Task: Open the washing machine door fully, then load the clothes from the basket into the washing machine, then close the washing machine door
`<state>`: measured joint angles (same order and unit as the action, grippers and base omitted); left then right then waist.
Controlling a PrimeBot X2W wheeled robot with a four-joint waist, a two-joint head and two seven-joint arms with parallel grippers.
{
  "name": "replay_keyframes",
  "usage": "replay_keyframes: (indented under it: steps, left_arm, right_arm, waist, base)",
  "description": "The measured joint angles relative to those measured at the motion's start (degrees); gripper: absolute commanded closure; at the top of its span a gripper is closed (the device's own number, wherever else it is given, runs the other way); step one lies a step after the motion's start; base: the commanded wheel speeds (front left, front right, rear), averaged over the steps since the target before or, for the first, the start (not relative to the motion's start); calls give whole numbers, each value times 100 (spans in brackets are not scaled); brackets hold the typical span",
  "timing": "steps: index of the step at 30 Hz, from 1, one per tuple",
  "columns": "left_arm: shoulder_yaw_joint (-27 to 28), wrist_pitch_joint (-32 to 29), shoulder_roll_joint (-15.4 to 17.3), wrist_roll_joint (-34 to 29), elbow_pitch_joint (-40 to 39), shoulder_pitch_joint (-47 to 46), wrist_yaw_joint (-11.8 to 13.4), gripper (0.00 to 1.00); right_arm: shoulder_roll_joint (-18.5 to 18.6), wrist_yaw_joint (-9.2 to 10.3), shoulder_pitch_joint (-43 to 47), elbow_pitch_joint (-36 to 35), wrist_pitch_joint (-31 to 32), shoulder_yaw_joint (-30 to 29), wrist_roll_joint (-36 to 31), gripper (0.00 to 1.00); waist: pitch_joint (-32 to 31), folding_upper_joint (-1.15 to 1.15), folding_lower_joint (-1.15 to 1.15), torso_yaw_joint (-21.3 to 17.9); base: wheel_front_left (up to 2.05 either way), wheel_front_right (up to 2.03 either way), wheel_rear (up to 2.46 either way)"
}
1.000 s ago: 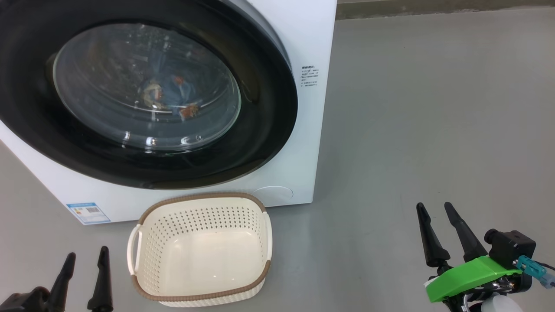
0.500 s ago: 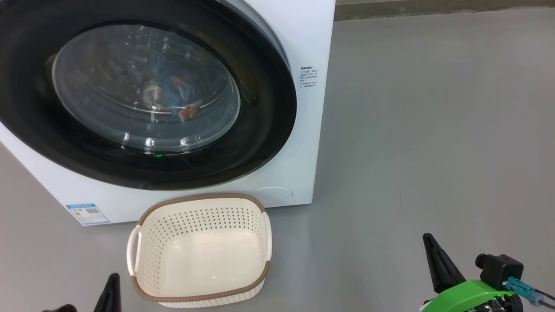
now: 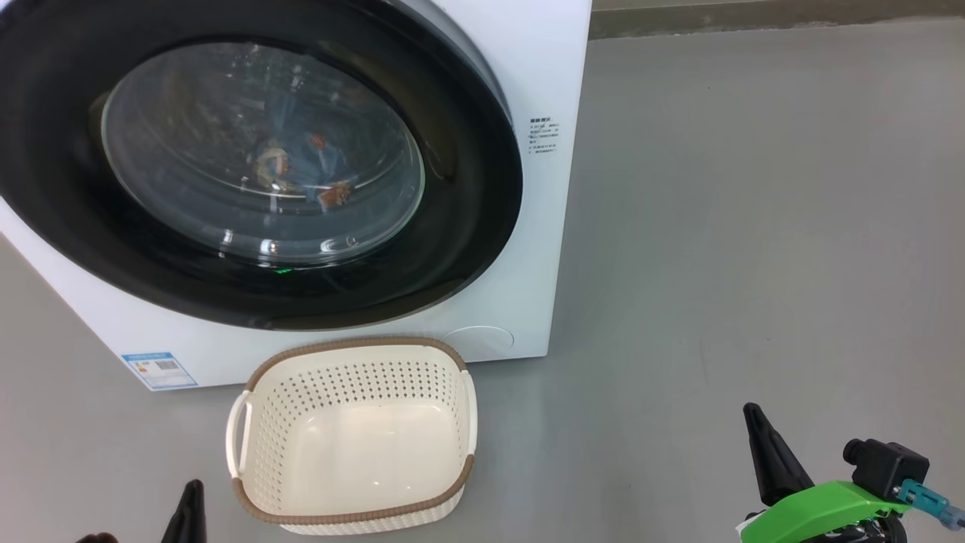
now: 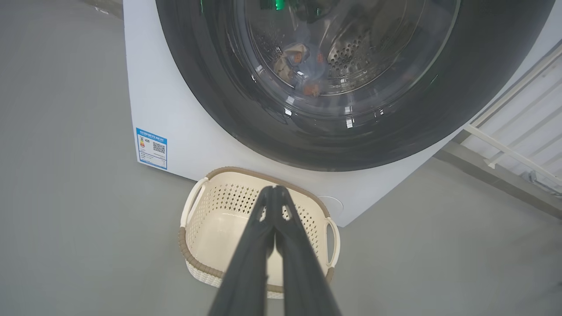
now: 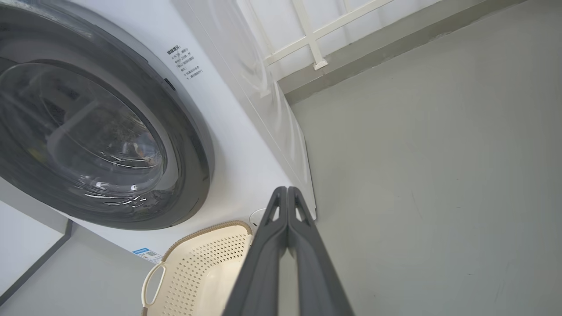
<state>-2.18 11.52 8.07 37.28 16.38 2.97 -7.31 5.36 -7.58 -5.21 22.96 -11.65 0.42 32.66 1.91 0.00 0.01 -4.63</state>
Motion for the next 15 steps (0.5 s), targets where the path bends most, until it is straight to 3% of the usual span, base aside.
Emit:
replay_keyframes:
  steps: [15]
  left_arm:
    - [87,-223,-83,705,-3,-69,0,100]
  right_arm:
    - [-33,0,0,-84,227,-118,748,100]
  waist:
    - [-24,0,0,60]
  base:
    - [0,0,0]
